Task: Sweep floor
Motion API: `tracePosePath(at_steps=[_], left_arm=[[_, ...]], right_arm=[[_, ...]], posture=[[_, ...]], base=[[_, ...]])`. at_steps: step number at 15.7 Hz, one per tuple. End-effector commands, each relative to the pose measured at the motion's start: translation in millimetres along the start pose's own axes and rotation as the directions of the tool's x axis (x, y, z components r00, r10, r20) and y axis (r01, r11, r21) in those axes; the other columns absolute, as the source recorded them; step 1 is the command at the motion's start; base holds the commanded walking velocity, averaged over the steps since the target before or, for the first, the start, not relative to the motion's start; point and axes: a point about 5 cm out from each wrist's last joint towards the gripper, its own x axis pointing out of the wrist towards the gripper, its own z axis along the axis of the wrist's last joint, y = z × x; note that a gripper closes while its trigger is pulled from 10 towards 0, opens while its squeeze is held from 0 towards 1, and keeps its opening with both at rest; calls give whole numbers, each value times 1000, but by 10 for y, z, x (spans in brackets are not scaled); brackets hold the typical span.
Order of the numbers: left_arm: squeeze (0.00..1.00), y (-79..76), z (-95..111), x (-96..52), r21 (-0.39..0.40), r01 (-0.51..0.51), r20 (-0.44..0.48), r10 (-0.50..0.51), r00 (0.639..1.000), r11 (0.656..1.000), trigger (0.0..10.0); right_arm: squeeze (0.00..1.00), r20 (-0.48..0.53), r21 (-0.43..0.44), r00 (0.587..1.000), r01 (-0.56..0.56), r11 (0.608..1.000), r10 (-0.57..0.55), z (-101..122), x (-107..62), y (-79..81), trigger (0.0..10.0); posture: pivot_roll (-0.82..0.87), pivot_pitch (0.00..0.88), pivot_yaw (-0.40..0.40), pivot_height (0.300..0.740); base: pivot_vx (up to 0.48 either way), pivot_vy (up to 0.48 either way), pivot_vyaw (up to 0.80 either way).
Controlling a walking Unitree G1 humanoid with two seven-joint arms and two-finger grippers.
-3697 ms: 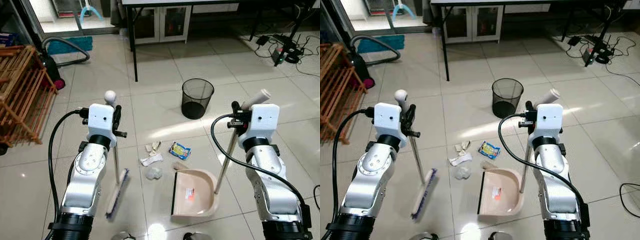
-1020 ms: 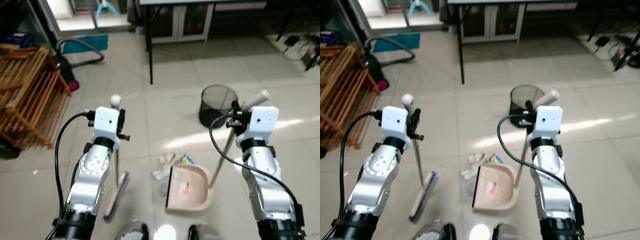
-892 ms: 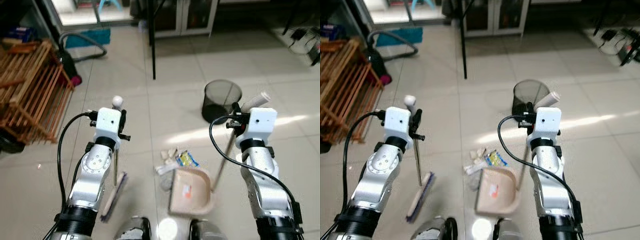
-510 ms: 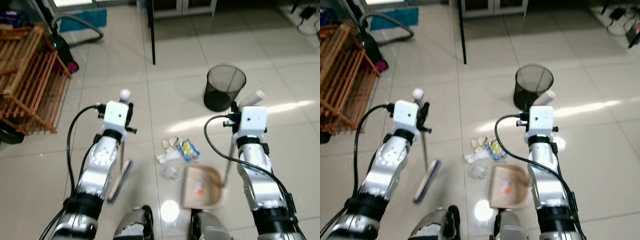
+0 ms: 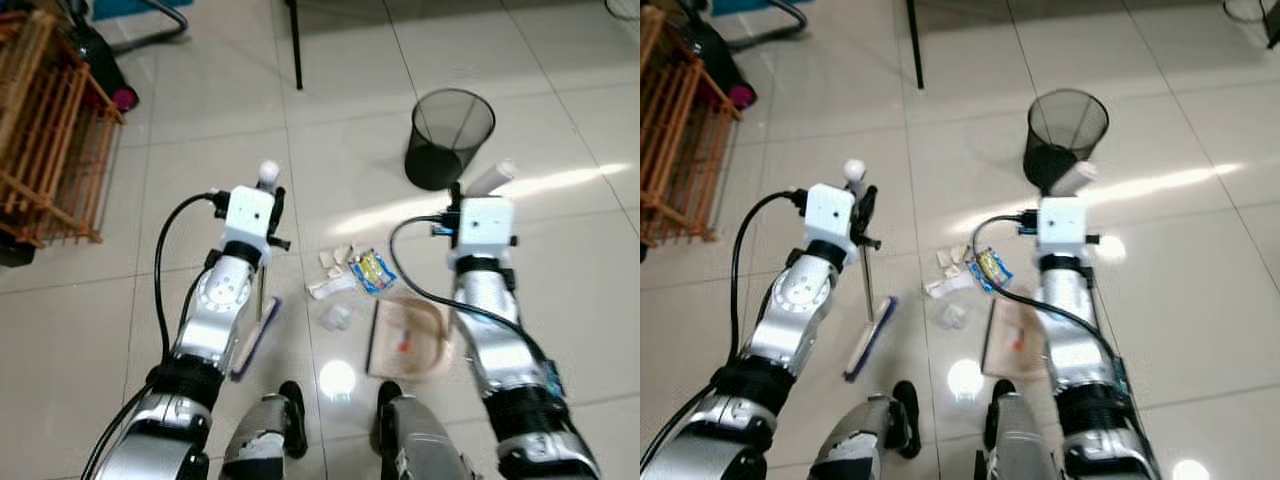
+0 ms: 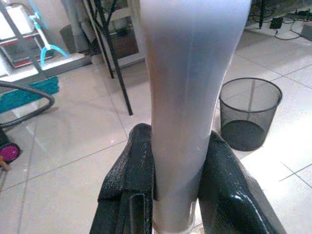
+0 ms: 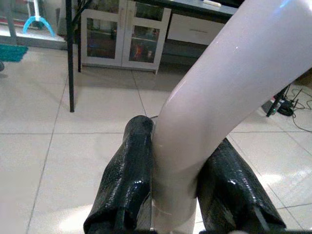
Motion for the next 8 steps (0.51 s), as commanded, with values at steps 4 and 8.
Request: tracePosePath(at_steps=[4, 8], left_arm=[[0, -84, 6, 43, -23, -4, 25, 5, 1000, 1000, 10000], [0, -270, 109, 144, -77, 66, 78, -60, 995, 995, 10000]], right_arm=[[0, 27, 30, 999, -44, 999, 43, 57, -26, 290, 10000], [0, 38, 51, 995, -97, 994, 95, 70, -59, 447, 10000]], posture=[[-23, 386, 59, 740], [-34, 382, 54, 740]], base=[[0, 0, 0], [0, 0, 0]])
